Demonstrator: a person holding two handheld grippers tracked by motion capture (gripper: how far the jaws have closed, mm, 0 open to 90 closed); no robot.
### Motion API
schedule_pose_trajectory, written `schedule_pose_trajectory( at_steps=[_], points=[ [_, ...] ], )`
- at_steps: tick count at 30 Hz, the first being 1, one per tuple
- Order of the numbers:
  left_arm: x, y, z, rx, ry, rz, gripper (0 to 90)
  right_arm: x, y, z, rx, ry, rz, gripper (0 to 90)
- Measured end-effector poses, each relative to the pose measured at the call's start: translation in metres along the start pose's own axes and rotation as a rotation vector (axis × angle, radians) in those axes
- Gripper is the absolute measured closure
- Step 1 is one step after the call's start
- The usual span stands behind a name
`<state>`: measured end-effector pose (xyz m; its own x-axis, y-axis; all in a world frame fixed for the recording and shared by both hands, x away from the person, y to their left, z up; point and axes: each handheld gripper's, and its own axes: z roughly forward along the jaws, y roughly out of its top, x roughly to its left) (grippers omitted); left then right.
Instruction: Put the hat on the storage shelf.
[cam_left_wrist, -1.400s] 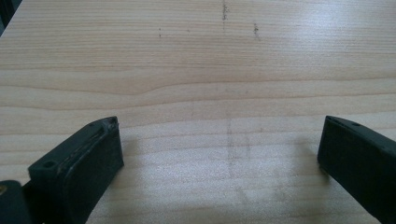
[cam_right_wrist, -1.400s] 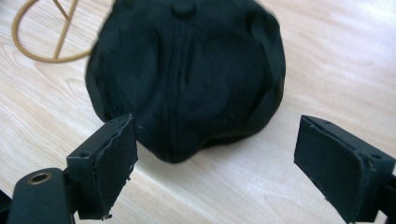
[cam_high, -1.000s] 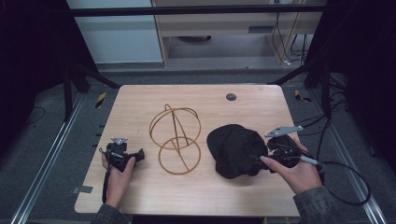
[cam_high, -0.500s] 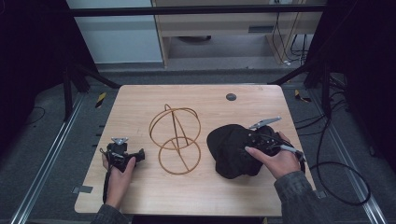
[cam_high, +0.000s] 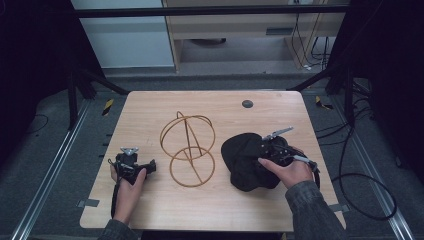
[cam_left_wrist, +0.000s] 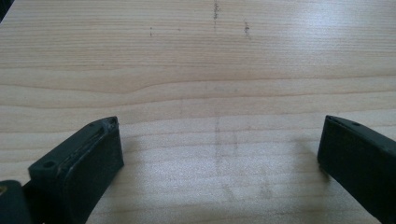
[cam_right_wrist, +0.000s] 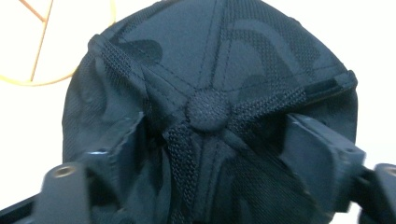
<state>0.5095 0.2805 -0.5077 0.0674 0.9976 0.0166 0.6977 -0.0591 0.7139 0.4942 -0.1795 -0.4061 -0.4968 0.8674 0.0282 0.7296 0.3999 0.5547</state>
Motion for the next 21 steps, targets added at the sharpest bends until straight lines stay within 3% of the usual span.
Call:
schedule_pose_trajectory(
  at_steps=[10,14,21],
  points=[
    [-0.005,0.0,0.0,-0.001,-0.007,0.007,0.0,-0.007,-0.001,-0.001,0.019,0.044,-0.015,72.1],
    [-0.005,0.0,0.0,-0.001,-0.008,0.008,0.0,-0.01,0.004,-0.005,0.014,0.059,-0.028,80.7],
    [-0.005,0.0,0.0,-0.001,-0.011,0.011,0.0,-0.019,0.019,-0.019,-0.01,0.114,0.012,85.4]
  ],
)
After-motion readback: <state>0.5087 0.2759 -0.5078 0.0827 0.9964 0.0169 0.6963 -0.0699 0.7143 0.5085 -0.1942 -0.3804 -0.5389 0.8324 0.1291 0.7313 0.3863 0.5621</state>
